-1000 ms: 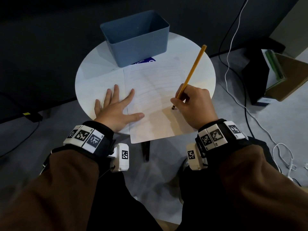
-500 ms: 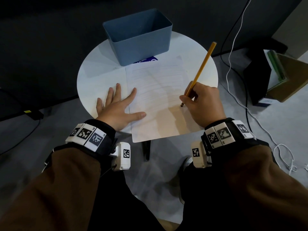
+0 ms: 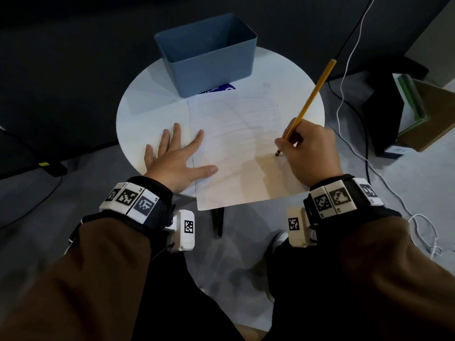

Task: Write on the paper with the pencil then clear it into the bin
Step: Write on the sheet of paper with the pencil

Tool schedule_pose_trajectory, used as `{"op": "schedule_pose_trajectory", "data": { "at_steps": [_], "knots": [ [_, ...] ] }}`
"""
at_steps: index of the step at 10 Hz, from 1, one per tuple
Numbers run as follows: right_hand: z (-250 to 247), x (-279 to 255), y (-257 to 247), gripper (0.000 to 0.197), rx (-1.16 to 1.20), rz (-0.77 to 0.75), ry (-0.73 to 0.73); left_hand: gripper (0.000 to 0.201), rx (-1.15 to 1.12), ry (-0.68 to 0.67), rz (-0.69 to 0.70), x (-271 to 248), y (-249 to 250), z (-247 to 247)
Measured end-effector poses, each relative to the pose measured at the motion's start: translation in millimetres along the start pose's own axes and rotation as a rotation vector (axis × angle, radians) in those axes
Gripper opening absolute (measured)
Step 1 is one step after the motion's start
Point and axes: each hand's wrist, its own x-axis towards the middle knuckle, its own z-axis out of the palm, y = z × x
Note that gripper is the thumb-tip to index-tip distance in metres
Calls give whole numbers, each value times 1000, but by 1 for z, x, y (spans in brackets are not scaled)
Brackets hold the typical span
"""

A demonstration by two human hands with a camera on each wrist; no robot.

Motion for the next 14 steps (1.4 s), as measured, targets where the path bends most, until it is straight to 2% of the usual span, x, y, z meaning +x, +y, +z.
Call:
{"op": "schedule_pose_trajectory", "data": {
  "at_steps": [2, 4, 5, 6, 9, 11, 13, 14],
  "knots": [
    [11, -4, -7, 16, 22, -29, -67, 88, 2, -1, -1, 0, 0, 0],
    [0, -2, 1, 13, 11, 14, -9, 88, 5, 2, -2, 0, 0, -1],
    [5, -5, -8, 13, 58, -21, -19, 88, 6, 2, -3, 0, 0, 0],
    [13, -10, -17, 14, 72, -67, -88, 88, -8, 6, -4, 0, 1, 1],
    [4, -3, -4, 14, 17, -7, -11, 88, -5, 14, -3, 0, 0, 2],
    [16, -9, -16, 15, 63, -61, -93, 88, 6, 6, -6, 1, 0, 1],
    [5, -4, -8, 14, -1, -18, -39, 89, 6, 0, -6, 0, 1, 0],
    [14, -8, -17, 14, 37, -42, -82, 89, 7, -1, -7, 0, 1, -1]
  ]
}}
